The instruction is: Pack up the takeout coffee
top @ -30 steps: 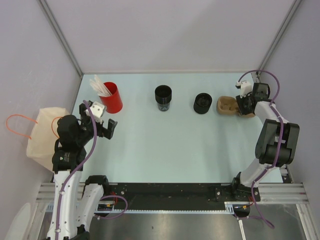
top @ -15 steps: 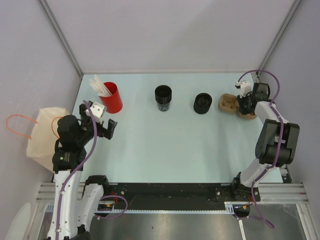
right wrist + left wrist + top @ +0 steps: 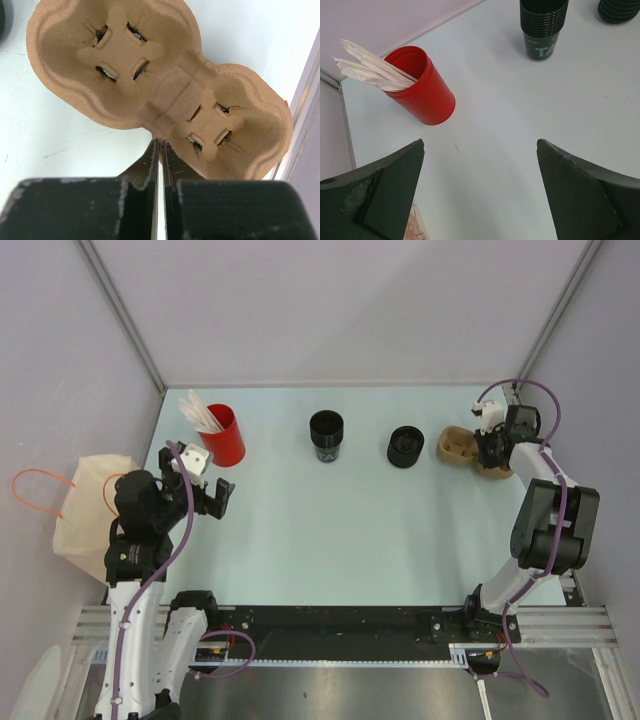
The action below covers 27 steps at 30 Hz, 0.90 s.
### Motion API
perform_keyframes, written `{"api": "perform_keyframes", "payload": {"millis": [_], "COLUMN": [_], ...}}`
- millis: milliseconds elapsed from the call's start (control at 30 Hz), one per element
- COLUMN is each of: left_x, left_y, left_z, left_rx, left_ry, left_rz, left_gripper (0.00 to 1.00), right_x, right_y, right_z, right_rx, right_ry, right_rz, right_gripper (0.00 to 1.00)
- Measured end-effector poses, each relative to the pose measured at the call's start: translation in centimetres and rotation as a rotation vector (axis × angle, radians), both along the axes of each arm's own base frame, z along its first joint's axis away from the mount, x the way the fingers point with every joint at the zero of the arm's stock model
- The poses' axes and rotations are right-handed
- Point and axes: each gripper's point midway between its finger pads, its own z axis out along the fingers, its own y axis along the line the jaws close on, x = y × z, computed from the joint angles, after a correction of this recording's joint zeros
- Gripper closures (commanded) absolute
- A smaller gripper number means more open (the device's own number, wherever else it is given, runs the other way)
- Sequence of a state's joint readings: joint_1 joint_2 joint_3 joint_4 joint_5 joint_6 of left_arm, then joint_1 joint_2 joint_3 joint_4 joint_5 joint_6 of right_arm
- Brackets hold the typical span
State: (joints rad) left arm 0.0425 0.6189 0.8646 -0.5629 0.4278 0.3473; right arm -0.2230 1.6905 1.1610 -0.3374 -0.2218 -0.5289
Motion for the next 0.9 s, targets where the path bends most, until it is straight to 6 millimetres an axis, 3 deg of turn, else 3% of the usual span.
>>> {"api": "perform_keyframes", "payload": {"millis": [600,900], "left_x": [0.0,0.0], "left_y": [0.1,0.1], "left_z": [0.0,0.0], "left_rx": [-0.007,-0.007], "left_ry": [0.003,0.003], "left_rz": [0.005,0.005], "left_gripper": [0.01,0.01], "right_x": [0.4,0.2], "right_y": [-0.1,-0.2], "right_z": [3.2,2.9], "right_rx": [0.000,-0.008], "right_ry": [-0.086,-0.073], "right_rz": [-0.037,-0.035], "right_gripper": [1.00,0.76]}}
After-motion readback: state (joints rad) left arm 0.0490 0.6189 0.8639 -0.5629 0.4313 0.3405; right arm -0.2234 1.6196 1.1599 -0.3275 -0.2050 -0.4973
